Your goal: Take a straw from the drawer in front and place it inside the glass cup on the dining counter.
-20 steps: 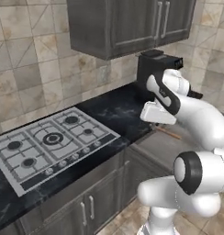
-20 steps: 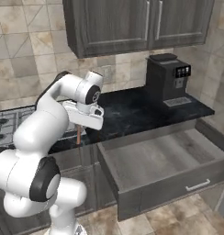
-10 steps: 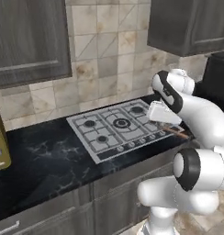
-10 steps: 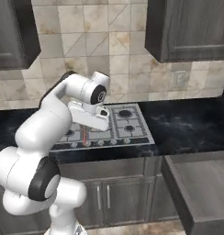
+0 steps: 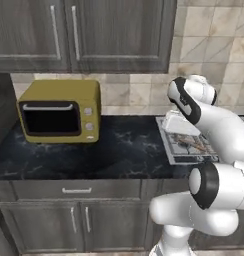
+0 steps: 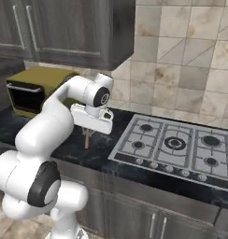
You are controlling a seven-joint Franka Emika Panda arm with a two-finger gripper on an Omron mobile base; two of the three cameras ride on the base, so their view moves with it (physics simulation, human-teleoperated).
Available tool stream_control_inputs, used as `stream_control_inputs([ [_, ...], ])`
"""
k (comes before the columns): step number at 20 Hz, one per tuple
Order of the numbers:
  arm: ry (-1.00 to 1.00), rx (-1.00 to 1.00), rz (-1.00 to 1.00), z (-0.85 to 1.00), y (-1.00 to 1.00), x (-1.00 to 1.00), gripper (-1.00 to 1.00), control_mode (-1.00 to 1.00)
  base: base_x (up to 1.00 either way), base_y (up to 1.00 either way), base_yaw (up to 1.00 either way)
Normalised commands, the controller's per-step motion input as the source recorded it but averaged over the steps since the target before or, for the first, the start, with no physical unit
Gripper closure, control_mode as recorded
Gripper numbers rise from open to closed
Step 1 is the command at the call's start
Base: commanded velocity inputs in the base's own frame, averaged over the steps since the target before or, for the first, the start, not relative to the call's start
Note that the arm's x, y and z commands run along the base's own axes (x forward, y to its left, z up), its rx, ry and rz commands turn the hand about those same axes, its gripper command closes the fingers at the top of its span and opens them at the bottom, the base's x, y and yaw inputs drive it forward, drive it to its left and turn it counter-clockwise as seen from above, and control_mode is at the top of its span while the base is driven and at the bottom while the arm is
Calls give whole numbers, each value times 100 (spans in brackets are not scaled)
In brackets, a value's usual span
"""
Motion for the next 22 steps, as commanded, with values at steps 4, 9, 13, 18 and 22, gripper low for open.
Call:
stream_control_inputs([
  [4,0,0,0,0,0,0,100,100,0,41,74],
  [9,0,0,0,0,0,0,100,100,0,38,72],
  [13,0,0,0,0,0,0,100,100,0,34,69],
  [18,0,0,0,0,0,0,100,100,0,36,64],
  [22,0,0,0,0,0,0,100,100,0,37,62],
])
